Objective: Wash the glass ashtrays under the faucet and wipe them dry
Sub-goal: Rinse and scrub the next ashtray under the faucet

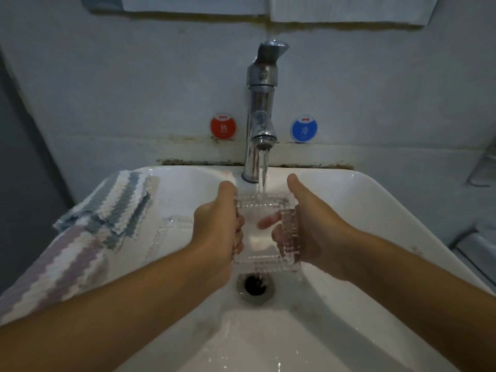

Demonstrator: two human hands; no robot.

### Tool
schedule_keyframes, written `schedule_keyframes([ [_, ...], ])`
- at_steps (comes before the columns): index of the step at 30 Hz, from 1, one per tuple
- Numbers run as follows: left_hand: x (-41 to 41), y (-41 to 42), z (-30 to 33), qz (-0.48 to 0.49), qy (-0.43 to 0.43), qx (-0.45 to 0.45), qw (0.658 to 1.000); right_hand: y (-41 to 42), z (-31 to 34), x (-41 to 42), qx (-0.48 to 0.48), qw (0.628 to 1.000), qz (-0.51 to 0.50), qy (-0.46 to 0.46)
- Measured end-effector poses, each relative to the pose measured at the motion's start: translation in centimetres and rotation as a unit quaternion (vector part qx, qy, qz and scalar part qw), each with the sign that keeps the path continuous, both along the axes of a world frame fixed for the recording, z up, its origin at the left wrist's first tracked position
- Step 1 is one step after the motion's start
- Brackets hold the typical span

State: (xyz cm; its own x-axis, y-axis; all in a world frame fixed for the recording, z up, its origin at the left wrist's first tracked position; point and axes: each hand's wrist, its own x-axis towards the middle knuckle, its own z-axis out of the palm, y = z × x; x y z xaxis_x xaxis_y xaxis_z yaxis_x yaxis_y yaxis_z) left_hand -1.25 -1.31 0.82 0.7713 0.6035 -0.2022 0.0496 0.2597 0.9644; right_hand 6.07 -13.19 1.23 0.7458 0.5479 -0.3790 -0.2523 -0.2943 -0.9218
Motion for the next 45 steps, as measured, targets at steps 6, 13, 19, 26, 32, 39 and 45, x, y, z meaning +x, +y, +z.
schedule_keyframes([
  [6, 0.2, -0.3, 0.0, 0.031, -0.009, 0.075, 0.997, -1.5, 0.6, 1.4, -0.016, 0.986, 0.062, 0.152],
  [13, -0.4, -1.1, -0.1, 0.008, -0.131, 0.201, 0.971, -1.4, 0.8, 1.2, 0.065, 0.960, 0.091, 0.258],
  [19, -0.7, -1.2, 0.1, 0.004, -0.127, 0.154, 0.980, -1.3, 0.7, 1.2, 0.075, 0.975, 0.058, 0.203],
  [26, -0.6, -0.9, -0.6, -0.065, -0.007, 0.051, 0.997, -1.0, 0.5, 1.1, 0.049, 0.998, -0.009, 0.034],
  [32, -0.8, -0.7, -0.4, -0.124, 0.055, 0.014, 0.991, -0.9, -0.1, 1.1, 0.025, 0.996, -0.023, -0.088],
  [39, -0.8, 0.0, -0.7, -0.187, 0.114, 0.028, 0.975, -0.8, -0.7, 0.5, -0.014, 0.978, -0.012, -0.209],
  [45, -0.3, 0.6, -1.7, -0.119, 0.111, 0.171, 0.972, -0.3, -1.6, 0.1, -0.024, 0.962, -0.013, -0.272],
])
